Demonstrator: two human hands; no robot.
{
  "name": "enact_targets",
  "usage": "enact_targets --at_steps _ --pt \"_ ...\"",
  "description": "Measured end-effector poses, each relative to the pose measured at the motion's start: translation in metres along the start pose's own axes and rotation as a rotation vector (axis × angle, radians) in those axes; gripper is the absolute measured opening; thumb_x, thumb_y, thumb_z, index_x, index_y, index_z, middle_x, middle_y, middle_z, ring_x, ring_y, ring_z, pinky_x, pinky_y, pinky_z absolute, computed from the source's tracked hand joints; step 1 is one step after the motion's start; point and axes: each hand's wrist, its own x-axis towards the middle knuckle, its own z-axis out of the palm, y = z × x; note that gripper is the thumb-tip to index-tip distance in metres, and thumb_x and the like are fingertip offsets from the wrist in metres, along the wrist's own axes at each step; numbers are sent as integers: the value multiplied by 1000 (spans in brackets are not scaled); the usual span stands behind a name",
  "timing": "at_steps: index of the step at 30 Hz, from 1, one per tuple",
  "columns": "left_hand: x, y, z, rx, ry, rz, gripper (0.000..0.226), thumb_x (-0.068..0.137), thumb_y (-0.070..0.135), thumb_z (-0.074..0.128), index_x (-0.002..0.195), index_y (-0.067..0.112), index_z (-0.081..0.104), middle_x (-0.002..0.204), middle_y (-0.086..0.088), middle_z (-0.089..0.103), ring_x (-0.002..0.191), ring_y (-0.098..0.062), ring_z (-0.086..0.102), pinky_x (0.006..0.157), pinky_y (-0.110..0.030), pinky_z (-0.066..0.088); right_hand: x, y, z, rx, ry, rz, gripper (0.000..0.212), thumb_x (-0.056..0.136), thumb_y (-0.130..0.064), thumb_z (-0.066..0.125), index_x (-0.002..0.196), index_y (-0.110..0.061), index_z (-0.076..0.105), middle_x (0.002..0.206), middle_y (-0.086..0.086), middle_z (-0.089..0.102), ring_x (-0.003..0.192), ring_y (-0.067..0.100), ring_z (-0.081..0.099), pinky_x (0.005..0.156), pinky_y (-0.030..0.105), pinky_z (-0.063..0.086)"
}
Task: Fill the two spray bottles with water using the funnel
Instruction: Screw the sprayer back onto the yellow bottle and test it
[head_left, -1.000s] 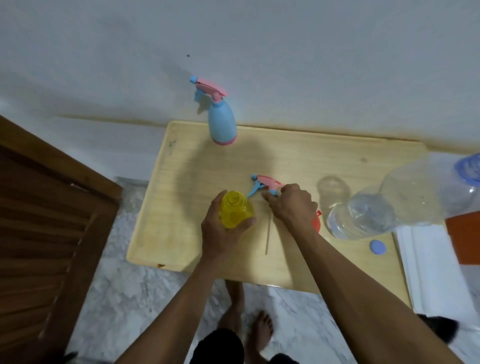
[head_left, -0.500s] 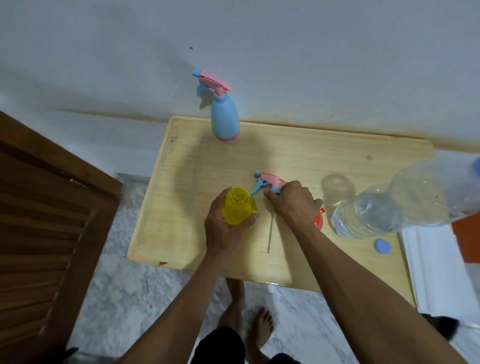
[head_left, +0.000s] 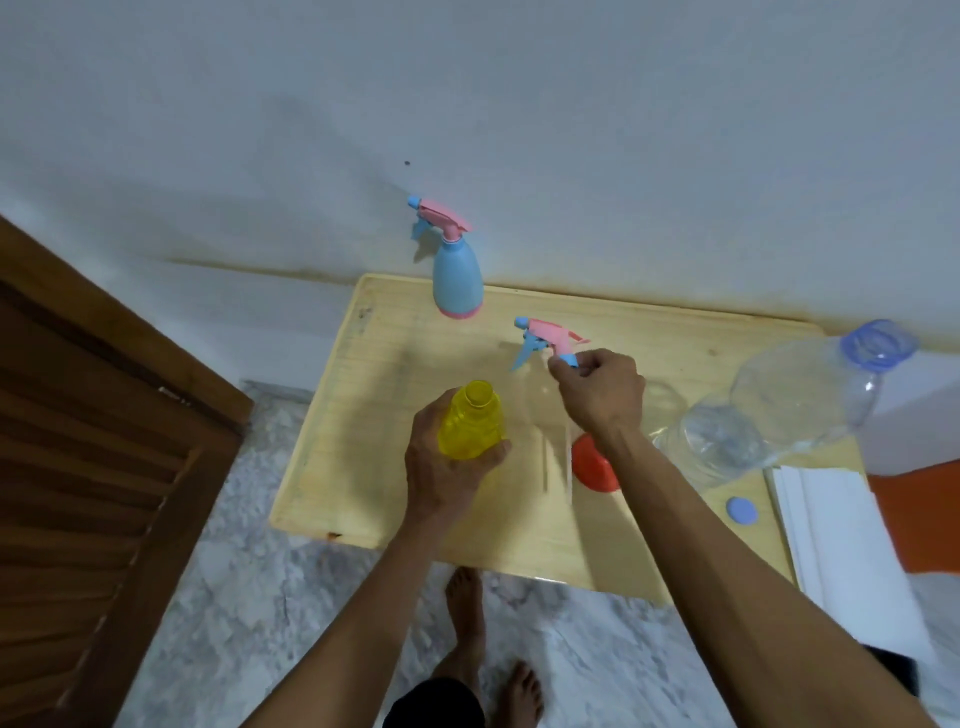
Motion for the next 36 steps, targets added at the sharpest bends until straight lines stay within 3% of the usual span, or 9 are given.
enact_targets --at_steps 3,7,10,18,21,24,31,33,36 --pt "-17 35 -13 -44 24 82 85 56 31 98 131 28 60 126 3 61 107 -6 59 82 -6 46 -38 -40 -56 342 56 -173 26 87 -34 73 108 -19 71 73 -9 65 71 12 61 71 28 46" --pt "-38 52 -16 -115 -2 122 90 49 52 89 132 30 60 120 5 68 106 -18 66 89 -39 57 -79 -63 -105 586 39 -333 21 93 -32 71 106 -16 74 78 -4 66 69 10 59 71 32 50" --pt "-43 49 -18 -209 -7 76 86 49 48 92 128 35 62 113 4 73 103 -21 70 87 -48 59 -96 -82 -118 700 -8 -398 28 93 -26 73 114 -8 70 81 2 71 75 11 67 72 29 53" --pt "-73 65 -19 -236 -105 61 83 56 30 95 133 32 62 109 10 76 100 -12 72 95 -44 57 -147 -96 -153 774 26 -641 18 92 -13 73 107 -6 67 86 13 75 82 19 75 82 36 60" --pt "-84 73 -19 -245 -112 73 86 52 36 93 132 31 63 107 10 76 99 -12 72 93 -43 58 -157 -93 -158 717 64 -681 17 90 -17 75 105 -12 68 90 14 75 86 33 73 83 45 61" --pt "-92 79 -21 -241 -111 76 83 56 25 96 132 32 63 105 11 76 98 -10 72 92 -40 59 -162 -88 -160 677 87 -723 15 89 -18 76 102 -18 69 93 15 75 89 42 68 81 50 59" --pt "-105 92 -27 -241 -126 85 87 57 25 96 135 33 60 112 11 74 104 -10 70 94 -40 58 -162 -65 -143 557 -81 -736 14 88 -19 76 100 -24 72 91 15 73 91 39 69 87 53 58" --pt "-107 98 -29 -247 -132 93 90 54 33 95 137 34 59 116 11 73 107 -9 69 95 -39 58 -161 -57 -136 552 -165 -705 11 88 -15 77 89 -25 71 78 6 71 82 33 71 82 45 60" --pt "-108 110 -31 -258 -147 111 88 56 33 94 136 35 59 117 12 72 110 -8 67 94 -37 58 -161 -45 -129 537 -290 -704 12 88 -8 77 93 -17 70 73 -14 71 70 1 66 70 17 52"
